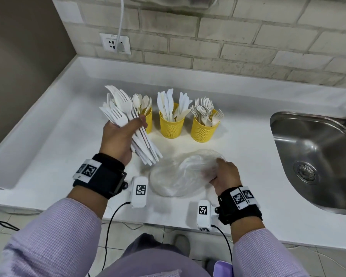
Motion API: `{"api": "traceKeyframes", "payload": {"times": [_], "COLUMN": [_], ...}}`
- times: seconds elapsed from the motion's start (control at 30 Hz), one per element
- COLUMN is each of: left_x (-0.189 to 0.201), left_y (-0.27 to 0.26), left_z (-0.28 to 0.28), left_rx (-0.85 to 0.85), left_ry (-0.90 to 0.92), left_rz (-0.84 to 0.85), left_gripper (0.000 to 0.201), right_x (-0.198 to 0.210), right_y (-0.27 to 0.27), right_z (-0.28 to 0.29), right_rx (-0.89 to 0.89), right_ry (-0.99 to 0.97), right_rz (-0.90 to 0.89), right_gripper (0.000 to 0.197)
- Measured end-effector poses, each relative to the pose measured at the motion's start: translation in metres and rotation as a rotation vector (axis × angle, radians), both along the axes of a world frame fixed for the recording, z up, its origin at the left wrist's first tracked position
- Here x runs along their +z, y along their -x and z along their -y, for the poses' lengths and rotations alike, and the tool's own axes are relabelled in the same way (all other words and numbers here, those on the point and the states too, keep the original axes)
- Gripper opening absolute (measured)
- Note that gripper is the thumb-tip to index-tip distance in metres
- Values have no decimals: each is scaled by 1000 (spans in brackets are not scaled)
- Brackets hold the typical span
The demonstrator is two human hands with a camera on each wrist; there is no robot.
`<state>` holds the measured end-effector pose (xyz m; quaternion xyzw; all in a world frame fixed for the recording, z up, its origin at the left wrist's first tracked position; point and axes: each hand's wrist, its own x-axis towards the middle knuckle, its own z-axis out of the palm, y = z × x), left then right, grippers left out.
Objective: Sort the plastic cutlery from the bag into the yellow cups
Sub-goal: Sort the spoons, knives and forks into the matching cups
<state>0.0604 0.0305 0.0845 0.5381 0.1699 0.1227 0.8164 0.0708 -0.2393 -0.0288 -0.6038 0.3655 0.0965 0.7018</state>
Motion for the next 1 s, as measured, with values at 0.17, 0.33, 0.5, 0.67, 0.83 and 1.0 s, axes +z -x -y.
{"api": "traceKeyframes", "payload": {"times": [0.17, 0.33, 0.5, 0.67, 0.83, 1.0], "left_x": [26, 39, 51, 56, 62, 73], "left_y": [3, 8, 16, 18, 15, 7], "left_z": [0, 18, 49, 52, 42, 30], "left_rx": [-41, -111, -245, -298, -465, -771], "left_ry": [-130, -306, -355, -433, -498, -470], "left_rz": [150, 193, 239, 269, 255, 209], "left_gripper": [23, 19, 18, 25, 29, 47], "right_x": [39, 96, 123, 128, 134, 139], "right_y": [0, 17, 17, 8, 9, -1], "right_z": [3, -26, -79, -92, -98, -92], "right_rx": [88, 479, 1015, 956, 877, 1091], "right_ry": [576, 531, 183, 88, 2, -201], "right_rz": [105, 672, 706, 691, 635, 630], "right_gripper": [70, 70, 97, 37, 10, 13]}}
